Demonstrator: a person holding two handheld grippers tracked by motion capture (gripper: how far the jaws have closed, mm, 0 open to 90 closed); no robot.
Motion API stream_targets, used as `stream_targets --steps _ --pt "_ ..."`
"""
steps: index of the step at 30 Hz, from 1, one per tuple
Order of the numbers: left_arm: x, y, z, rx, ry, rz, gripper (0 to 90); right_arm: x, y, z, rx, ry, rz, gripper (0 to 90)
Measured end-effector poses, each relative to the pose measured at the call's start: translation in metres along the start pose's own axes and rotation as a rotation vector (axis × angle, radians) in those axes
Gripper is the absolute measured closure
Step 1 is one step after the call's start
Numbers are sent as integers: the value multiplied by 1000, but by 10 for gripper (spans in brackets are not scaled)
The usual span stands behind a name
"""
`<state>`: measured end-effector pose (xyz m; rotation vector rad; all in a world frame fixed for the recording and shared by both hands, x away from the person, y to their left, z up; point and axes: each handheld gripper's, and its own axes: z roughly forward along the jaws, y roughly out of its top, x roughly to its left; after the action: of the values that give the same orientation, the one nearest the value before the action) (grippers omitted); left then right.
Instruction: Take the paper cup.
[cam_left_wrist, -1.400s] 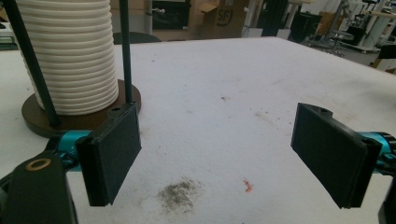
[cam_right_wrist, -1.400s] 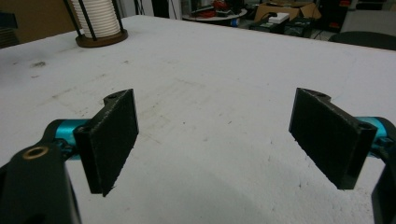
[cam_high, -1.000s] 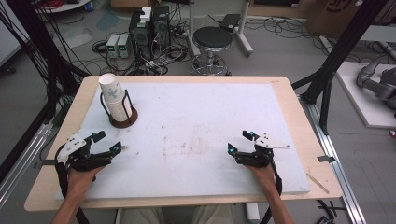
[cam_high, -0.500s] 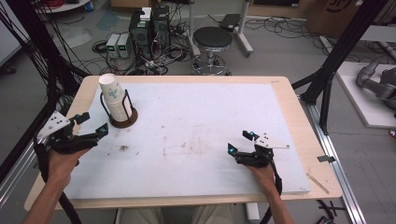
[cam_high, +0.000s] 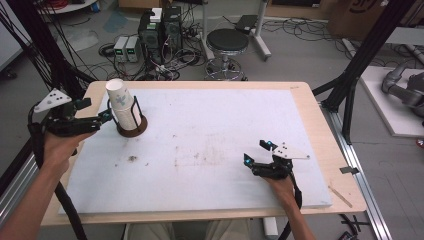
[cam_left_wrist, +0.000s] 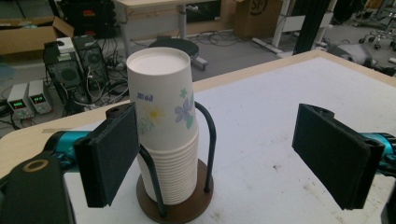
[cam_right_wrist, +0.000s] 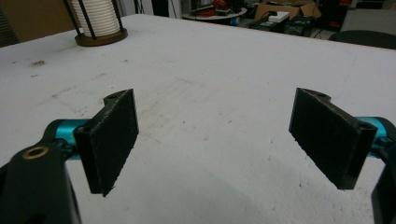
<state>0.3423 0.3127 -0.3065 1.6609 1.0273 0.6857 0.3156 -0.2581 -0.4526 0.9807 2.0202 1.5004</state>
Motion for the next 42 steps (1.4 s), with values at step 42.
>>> stream_targets --steps 42 --pt "49 96 88 544 29 -82 164 -1 0 0 -4 -1 11 160"
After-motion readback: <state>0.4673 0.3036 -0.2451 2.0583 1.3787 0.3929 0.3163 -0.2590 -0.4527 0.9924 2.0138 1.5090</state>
